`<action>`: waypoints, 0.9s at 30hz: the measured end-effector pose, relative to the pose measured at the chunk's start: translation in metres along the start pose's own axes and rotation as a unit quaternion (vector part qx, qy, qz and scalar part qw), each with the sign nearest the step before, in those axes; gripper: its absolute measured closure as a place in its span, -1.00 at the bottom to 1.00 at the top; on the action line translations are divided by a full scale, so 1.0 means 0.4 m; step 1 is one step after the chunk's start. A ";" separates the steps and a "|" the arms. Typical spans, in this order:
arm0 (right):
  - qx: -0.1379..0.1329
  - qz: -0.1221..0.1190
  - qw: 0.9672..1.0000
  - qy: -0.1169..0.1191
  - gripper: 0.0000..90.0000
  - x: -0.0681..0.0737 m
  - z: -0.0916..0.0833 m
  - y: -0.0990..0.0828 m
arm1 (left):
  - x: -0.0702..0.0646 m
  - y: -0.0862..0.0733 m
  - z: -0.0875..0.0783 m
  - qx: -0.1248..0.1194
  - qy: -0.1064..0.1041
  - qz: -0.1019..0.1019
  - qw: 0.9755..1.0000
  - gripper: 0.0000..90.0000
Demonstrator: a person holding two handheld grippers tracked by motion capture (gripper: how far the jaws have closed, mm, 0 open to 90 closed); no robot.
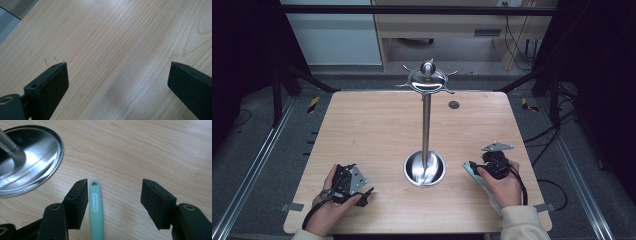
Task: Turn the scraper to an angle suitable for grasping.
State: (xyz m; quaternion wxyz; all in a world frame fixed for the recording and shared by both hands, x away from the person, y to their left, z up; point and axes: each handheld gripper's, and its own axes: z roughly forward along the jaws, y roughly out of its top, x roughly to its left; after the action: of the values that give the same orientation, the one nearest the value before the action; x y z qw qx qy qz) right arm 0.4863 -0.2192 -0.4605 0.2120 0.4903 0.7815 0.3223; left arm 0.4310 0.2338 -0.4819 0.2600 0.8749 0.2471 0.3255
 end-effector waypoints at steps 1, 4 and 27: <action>0.000 -0.004 1.000 0.001 -0.12 0.003 0.000 0.000 | 0.001 0.000 0.000 0.000 -0.001 -0.001 1.000 -0.93; 0.000 -0.016 1.000 -0.001 -0.05 0.012 -0.002 -0.001 | -0.001 0.001 0.000 0.000 0.000 -0.001 1.000 -0.93; 0.070 -0.143 0.980 0.123 0.91 0.137 0.044 -0.014 | -0.006 0.002 0.003 0.004 -0.004 0.007 1.000 -0.93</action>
State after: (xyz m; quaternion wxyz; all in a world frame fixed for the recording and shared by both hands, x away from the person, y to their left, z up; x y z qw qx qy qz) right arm 0.4706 -0.1664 -0.4776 0.1232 0.3439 0.8840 0.2916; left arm 0.4305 0.2313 -0.4833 0.2556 0.8787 0.2415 0.3227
